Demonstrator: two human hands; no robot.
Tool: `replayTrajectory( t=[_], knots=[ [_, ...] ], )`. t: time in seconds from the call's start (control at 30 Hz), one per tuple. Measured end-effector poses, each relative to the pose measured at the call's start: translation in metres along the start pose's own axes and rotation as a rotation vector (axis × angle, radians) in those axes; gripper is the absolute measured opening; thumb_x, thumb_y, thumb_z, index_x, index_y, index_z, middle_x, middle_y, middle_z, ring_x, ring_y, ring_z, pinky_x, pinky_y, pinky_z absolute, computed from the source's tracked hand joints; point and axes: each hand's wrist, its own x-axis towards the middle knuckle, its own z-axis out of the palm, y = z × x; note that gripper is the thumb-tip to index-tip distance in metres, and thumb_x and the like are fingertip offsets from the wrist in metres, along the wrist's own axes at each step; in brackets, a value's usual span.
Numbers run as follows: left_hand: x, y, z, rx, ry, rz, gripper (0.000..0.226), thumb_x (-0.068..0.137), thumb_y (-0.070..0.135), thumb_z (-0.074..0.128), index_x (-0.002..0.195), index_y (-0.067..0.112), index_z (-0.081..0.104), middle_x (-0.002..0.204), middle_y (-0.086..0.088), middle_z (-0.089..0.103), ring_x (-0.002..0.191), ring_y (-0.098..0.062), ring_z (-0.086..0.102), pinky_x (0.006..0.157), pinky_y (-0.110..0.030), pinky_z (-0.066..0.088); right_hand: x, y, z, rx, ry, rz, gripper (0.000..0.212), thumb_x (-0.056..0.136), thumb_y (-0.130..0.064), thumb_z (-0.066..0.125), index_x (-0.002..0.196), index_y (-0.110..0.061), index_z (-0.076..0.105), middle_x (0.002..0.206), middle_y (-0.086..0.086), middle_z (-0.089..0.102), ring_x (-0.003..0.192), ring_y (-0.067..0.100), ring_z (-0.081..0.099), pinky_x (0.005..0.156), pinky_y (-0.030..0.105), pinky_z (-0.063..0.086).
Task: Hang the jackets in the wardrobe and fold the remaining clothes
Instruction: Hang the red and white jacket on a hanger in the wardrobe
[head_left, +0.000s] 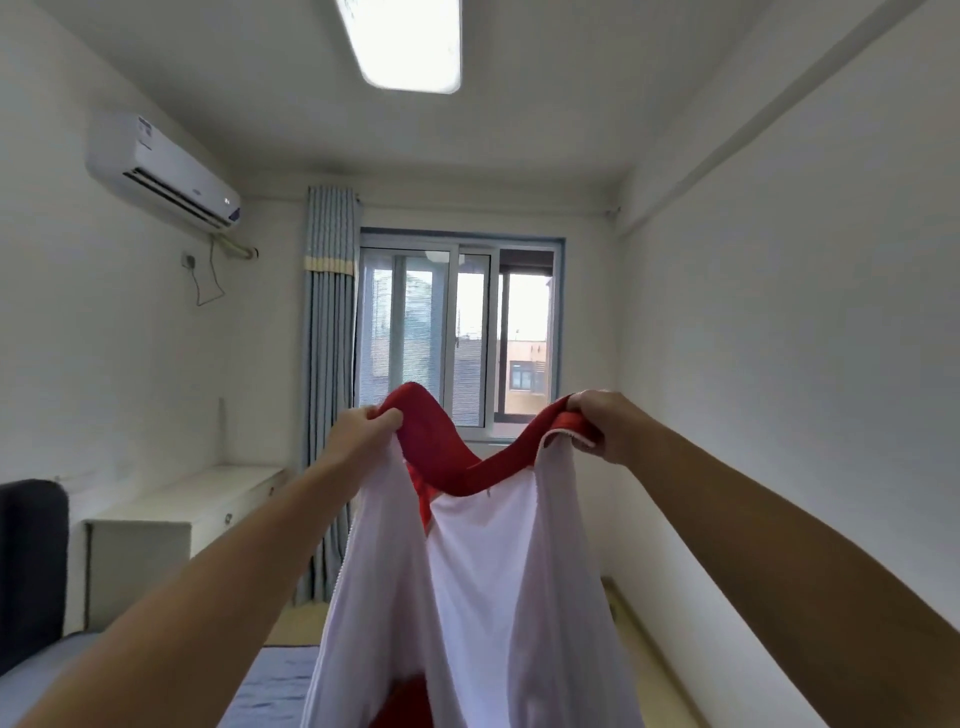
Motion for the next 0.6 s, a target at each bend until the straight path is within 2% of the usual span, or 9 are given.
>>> replayTrajectory(
  t=[0.1, 0.17, 0.23, 0.3, 0.37, 0.47, 0.53, 0.57, 0.6],
  knots=[
    [-0.003, 0.002, 0.002, -0.067, -0.046, -0.045, 0.008, 0.085, 0.007, 0.054, 0.088, 0.006, 0.061, 0.072, -0.006, 0.054, 0.062, -0.016, 0.053, 0.048, -0.023, 0.043, -0.005, 0.006, -0.005, 0.080, -0.046, 0.037, 0.011, 0.087, -0.001, 0.055, 0.078, -0.004, 0.060, 0.071, 0.010, 0.060, 0.055, 0.013, 0.060, 0.042, 0.018, 0.050],
    [-0.010, 0.003, 0.001, -0.070, -0.102, -0.066, 0.008, 0.083, 0.005, 0.056, 0.089, 0.004, 0.062, 0.074, -0.008, 0.057, 0.062, -0.017, 0.057, 0.045, -0.023, 0.048, -0.010, 0.013, -0.012, 0.109, -0.073, 0.055, 0.012, 0.086, -0.001, 0.056, 0.075, -0.005, 0.058, 0.059, 0.006, 0.057, 0.041, 0.007, 0.055, 0.040, 0.015, 0.046],
    [-0.014, 0.000, -0.001, -0.019, -0.168, -0.063, 0.010, 0.081, 0.006, 0.059, 0.091, 0.003, 0.063, 0.074, -0.010, 0.060, 0.061, -0.017, 0.059, 0.047, -0.023, 0.050, -0.013, 0.023, -0.021, 0.058, -0.104, 0.073, 0.011, 0.086, -0.002, 0.060, 0.075, -0.007, 0.059, 0.054, 0.003, 0.052, 0.038, 0.005, 0.049, 0.038, 0.014, 0.040],
    [-0.018, -0.001, -0.002, 0.090, -0.263, -0.095, 0.007, 0.082, 0.008, 0.063, 0.088, 0.005, 0.065, 0.072, -0.009, 0.063, 0.058, -0.015, 0.059, 0.046, -0.020, 0.047, -0.014, 0.031, -0.030, -0.023, -0.139, 0.142, 0.005, 0.083, -0.007, 0.065, 0.087, -0.009, 0.065, 0.063, 0.003, 0.053, 0.049, 0.008, 0.048, 0.043, 0.016, 0.041],
    [-0.016, -0.003, 0.003, 0.195, -0.331, -0.164, 0.005, 0.082, 0.009, 0.065, 0.086, 0.007, 0.066, 0.072, -0.008, 0.063, 0.057, -0.014, 0.058, 0.042, -0.017, 0.044, -0.004, 0.041, -0.033, -0.075, -0.169, 0.236, 0.015, 0.084, -0.007, 0.064, 0.098, -0.011, 0.068, 0.072, 0.005, 0.054, 0.059, 0.011, 0.050, 0.047, 0.016, 0.048],
    [-0.002, -0.023, 0.022, 0.208, -0.261, -0.235, 0.006, 0.083, 0.006, 0.063, 0.078, 0.006, 0.060, 0.069, -0.008, 0.056, 0.059, -0.015, 0.056, 0.039, -0.018, 0.045, 0.016, 0.063, -0.022, -0.081, -0.156, 0.268, 0.010, 0.089, -0.005, 0.058, 0.089, -0.009, 0.067, 0.071, 0.006, 0.052, 0.054, 0.011, 0.048, 0.042, 0.017, 0.047],
    [0.016, -0.048, 0.041, 0.198, -0.147, -0.192, 0.008, 0.084, 0.008, 0.063, 0.077, 0.005, 0.058, 0.069, -0.009, 0.056, 0.064, -0.019, 0.057, 0.042, -0.022, 0.048, 0.038, 0.083, -0.011, -0.057, -0.100, 0.213, 0.008, 0.090, -0.001, 0.057, 0.088, -0.004, 0.064, 0.074, 0.009, 0.056, 0.050, 0.013, 0.056, 0.042, 0.019, 0.047],
    [0.023, -0.061, 0.052, 0.199, -0.139, -0.184, 0.008, 0.086, 0.011, 0.063, 0.082, 0.004, 0.061, 0.073, -0.010, 0.058, 0.068, -0.021, 0.060, 0.045, -0.024, 0.051, 0.050, 0.096, -0.003, -0.070, -0.092, 0.192, 0.010, 0.091, 0.002, 0.054, 0.092, -0.003, 0.062, 0.079, 0.011, 0.061, 0.056, 0.015, 0.063, 0.046, 0.022, 0.051],
    [0.027, -0.077, 0.064, 0.182, -0.177, -0.197, 0.012, 0.090, 0.015, 0.062, 0.092, 0.003, 0.063, 0.078, -0.010, 0.061, 0.071, -0.021, 0.061, 0.048, -0.025, 0.053, 0.061, 0.113, 0.004, -0.124, -0.117, 0.181, 0.018, 0.093, 0.004, 0.048, 0.104, -0.004, 0.061, 0.090, 0.012, 0.065, 0.070, 0.017, 0.067, 0.055, 0.025, 0.054]
  ],
)
